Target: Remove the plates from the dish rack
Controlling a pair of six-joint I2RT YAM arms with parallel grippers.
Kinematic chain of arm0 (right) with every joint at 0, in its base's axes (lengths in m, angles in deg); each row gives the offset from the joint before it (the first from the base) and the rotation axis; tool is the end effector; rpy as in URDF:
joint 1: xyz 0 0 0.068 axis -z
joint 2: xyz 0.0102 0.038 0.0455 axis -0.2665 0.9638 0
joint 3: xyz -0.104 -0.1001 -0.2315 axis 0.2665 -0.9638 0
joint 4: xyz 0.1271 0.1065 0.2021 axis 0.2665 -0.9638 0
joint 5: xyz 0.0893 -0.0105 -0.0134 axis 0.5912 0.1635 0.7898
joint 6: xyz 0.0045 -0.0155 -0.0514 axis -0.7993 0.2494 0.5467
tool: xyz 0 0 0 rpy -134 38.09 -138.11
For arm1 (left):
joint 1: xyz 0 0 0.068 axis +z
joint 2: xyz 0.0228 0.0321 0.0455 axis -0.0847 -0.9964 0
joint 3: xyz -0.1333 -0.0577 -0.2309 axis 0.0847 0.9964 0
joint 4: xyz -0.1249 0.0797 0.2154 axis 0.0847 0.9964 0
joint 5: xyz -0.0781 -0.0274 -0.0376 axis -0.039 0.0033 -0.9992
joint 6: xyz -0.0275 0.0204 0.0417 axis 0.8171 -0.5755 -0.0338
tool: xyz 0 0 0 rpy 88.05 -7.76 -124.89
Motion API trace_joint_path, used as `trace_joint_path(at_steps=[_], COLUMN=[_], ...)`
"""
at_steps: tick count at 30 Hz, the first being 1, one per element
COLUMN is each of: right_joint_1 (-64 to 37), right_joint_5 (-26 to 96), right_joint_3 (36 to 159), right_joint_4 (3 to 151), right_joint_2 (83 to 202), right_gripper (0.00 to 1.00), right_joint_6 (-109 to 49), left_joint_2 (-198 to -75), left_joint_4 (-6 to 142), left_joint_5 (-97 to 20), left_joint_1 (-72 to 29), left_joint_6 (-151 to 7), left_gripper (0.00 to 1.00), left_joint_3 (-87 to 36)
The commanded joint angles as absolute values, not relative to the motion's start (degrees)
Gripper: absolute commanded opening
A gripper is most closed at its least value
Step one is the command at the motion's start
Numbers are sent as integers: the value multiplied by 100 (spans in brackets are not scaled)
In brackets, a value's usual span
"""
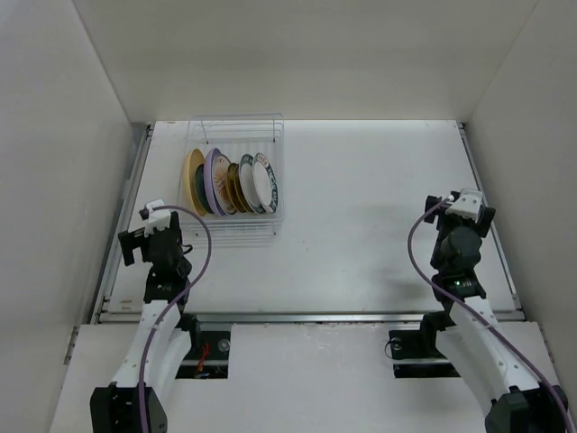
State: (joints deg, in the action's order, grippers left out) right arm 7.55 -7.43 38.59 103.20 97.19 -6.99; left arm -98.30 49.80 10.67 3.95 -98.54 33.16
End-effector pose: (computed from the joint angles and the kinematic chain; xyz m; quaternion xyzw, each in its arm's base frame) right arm 0.1611 0.0021 0.2571 0.0839 0.6666 -0.2472 0.6982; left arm 0.1593 0.0209 0.2230 -0.1418 0.7092 0.3325 0.6053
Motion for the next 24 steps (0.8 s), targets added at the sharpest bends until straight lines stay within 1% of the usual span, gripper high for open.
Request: trace_joint_path(at_steps=[1,3,4,5,6,7,8,9,10,11,12,13,14,15,16,17,18,19,20,21,22,23,24], right_joint_1=[790,790,790,790,790,790,790,790,790,790,790,790,790,790,790,790,790,790,790,790,790,790,790], right_joint_5=[-152,198,827,1138,1376,1587,1589,1589,1519,1519,1675,1903,2393,2598,2800,2924,3116,3205,3267,3320,3320,3373,3373], right_joint_3=[4539,4908,5363,5585,5770,5920,6243,6438,6614,6929,7089,7247,7405,7711,7853,8011,8361,8530,8679,8829,9048,9120,9120], right_joint_4=[9749,9257,8618,8360,8235,8234,8234,8156,8155,8216,8216,8216,8147,7998,7936,7866,7621,7540,7487,7426,7425,7504,7600], right_joint_2=[9721,9783,9861,10027,10133,10248,10475,10590,10687,10784,10968,11074,11179,11441,11592,11750,11899,12197,12322,12436,12602,12656,12657], right_gripper=[100,100,100,100,100,100,100,100,100,100,100,100,100,100,100,100,100,100,100,100,100,100,100], right_joint_6=[-548,-548,-435,-295,-180,-179,-231,-476,-600,-679,-741,-742,-742,-742,-742,-742,-742,-742,-742,-742,-794,-1038,-1301], left_joint_2=[-9695,-9695,-9695,-9695,-9695,-9695,-9643,-9643,-9643,-9703,-9904,-10054,-10221,-10640,-10879,-11143,-11424,-11966,-12241,-12531,-13100,-13410,-13718], left_joint_4=[4742,4742,4742,4742,4742,5133,5677,6117,6931,7252,7595,8338,8693,9045,9396,10131,10486,10794,11398,11700,11998,12289,12883], left_joint_5=[1077,1077,1077,1077,920,736,551,419,-78,-336,-530,-906,-1145,-1399,-1672,-2205,-2454,-2639,-2980,-3062,-3063,-3063,-3011], left_joint_1=[372,372,372,372,372,372,372,372,372,372,372,372,372,372,372,372,372,320,267,153,22,-328,-505], left_joint_6=[-9892,-9892,-9892,-9892,-10022,-10111,-10112,-10312,-10549,-10830,-10963,-11095,-11166,-11219,-11219,-11306,-11307,-11368,-11429,-11491,-11587,-11588,-11588], left_gripper=[100,100,100,100,100,100,100,100,100,100,100,100,100,100,100,100,100,100,100,100,100,100,100], left_joint_3=[3435,3435,3435,3435,3383,3243,2616,2235,1831,1079,645,188,-269,-1231,-1754,-2290,-3365,-3872,-4364,-4848,-5766,-6202,-6624])
